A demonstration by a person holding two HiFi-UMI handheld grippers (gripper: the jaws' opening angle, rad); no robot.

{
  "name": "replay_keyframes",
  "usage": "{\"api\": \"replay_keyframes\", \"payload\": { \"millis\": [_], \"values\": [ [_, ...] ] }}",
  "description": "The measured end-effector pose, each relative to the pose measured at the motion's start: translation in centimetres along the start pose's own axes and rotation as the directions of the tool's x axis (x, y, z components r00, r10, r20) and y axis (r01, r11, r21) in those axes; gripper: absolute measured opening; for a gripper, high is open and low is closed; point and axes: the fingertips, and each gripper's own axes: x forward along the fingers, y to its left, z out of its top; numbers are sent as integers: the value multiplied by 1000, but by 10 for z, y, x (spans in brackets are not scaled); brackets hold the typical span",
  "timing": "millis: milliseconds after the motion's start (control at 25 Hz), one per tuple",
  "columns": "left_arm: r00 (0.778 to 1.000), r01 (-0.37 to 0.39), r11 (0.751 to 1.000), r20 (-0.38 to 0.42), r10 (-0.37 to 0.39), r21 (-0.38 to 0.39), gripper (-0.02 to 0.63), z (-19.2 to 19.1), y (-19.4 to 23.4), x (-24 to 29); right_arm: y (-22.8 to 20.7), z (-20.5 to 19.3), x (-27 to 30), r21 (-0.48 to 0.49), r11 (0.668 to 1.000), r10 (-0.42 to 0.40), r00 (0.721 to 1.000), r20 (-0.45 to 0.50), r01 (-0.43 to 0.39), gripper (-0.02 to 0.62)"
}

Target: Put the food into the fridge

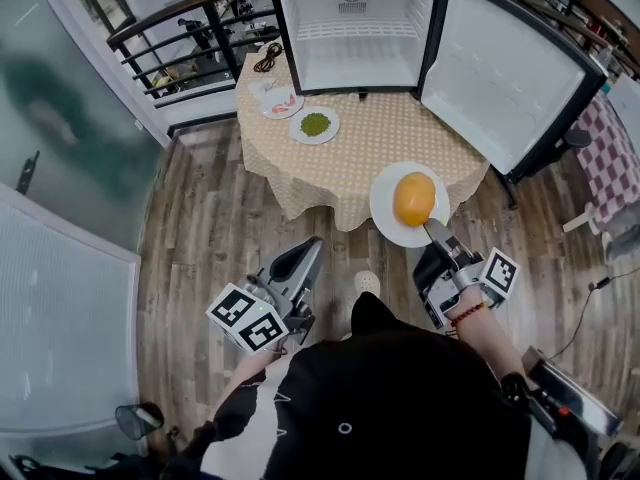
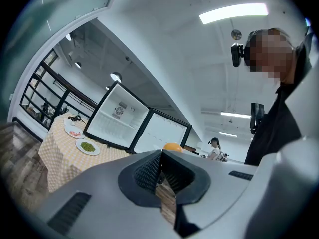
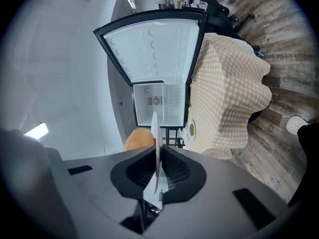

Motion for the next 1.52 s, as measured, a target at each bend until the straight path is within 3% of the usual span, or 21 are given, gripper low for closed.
{"api": "replay_keyframes", "payload": {
  "millis": [640, 1240, 1520],
  "values": [
    [1000, -11, 1000, 1, 11, 9, 12, 37, 62, 66, 4, 55, 85, -28, 1000, 12, 1000, -24, -13, 32],
    [998, -50, 998, -36, 49, -34, 12, 46, 124, 136, -13, 119, 163, -20, 1000, -24, 998, -53, 23, 32],
    [997, -67, 998, -27, 67, -19, 12, 60, 142, 168, -17, 144, 196, -29, 999, -41, 996, -78, 39, 32]
  ]
}}
